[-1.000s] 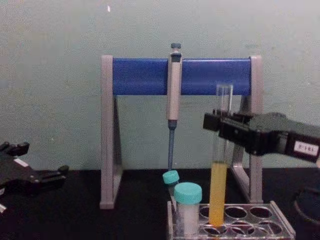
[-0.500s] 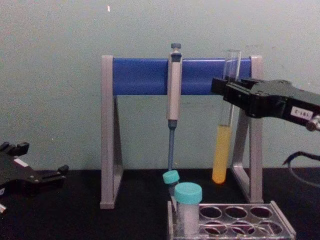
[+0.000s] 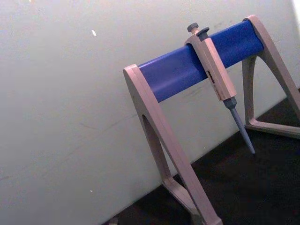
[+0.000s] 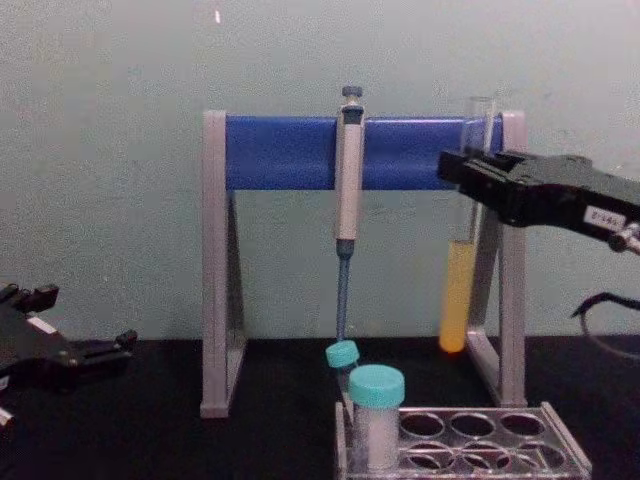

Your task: Pick up the test tube from the test tube rack, shake it, then place it back into the test tube rack.

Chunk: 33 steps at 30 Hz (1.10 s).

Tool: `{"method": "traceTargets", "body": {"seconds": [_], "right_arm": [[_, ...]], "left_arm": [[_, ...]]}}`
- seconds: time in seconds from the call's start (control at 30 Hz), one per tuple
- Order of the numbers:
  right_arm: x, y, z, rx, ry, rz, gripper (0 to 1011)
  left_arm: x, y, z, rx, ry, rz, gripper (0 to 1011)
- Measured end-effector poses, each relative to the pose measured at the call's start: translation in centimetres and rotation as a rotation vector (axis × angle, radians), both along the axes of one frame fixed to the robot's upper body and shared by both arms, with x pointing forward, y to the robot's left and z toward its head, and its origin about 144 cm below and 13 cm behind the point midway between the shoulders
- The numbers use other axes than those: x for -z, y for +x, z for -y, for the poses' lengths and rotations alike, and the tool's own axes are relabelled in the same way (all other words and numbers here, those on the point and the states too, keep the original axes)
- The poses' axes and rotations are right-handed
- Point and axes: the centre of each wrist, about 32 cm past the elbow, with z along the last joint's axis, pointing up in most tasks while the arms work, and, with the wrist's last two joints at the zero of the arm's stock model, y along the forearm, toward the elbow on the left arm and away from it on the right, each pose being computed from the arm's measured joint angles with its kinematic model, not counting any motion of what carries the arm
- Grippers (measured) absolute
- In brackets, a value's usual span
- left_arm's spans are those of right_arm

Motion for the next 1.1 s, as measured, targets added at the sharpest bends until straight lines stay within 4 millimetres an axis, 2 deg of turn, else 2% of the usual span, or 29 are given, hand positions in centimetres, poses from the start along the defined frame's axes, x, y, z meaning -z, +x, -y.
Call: {"method": "traceTargets", "body": {"seconds": [0.33,0.6,0.87,1.1], "right_arm": [[-0.5,-1.6,1.7,0.028,-0.062,-0.023,234],[-0.6,-3.0,1.6,-0.126,-0.062,-0.084,234],[-0.1,-2.0,0.3,-0.178,-0.004,-0.062,234],[0.4,-0.9,-0.2,-0.118,0.017,-0.020,234]], "left_arm": [[0.0,0.0,0.0,0.000,0.000,0.000,1001],[0.0,0.0,0.0,0.000,0.000,0.000,1001],[0.0,0.0,0.0,0.000,0.000,0.000,1001],[0.0,0.0,0.0,0.000,0.000,0.000,1001]]}}
